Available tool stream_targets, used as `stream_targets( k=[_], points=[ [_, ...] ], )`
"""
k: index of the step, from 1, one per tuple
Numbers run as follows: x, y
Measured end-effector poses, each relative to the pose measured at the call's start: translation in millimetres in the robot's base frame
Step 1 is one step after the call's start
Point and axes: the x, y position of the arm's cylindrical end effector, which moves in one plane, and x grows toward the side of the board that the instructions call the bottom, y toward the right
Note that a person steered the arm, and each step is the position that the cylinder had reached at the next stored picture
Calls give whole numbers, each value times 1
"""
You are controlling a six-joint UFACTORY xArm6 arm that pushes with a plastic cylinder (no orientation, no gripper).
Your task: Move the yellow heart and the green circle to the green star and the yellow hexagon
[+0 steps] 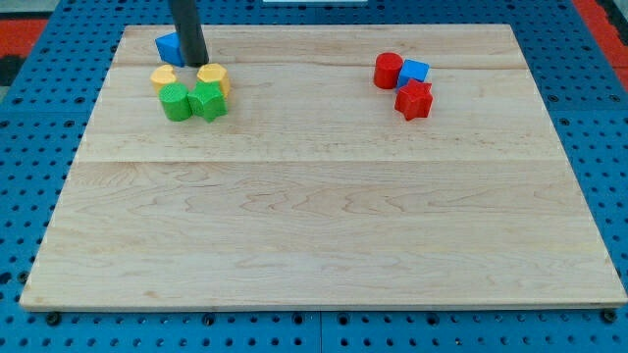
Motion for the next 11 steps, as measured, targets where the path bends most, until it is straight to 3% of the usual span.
stream_targets(
  k=[1,3,4,5,6,9,11],
  points=[
    [8,32],
    [116,50],
    [129,55],
    [57,61],
    [31,23],
    [44,-66],
    [84,-32]
  ],
)
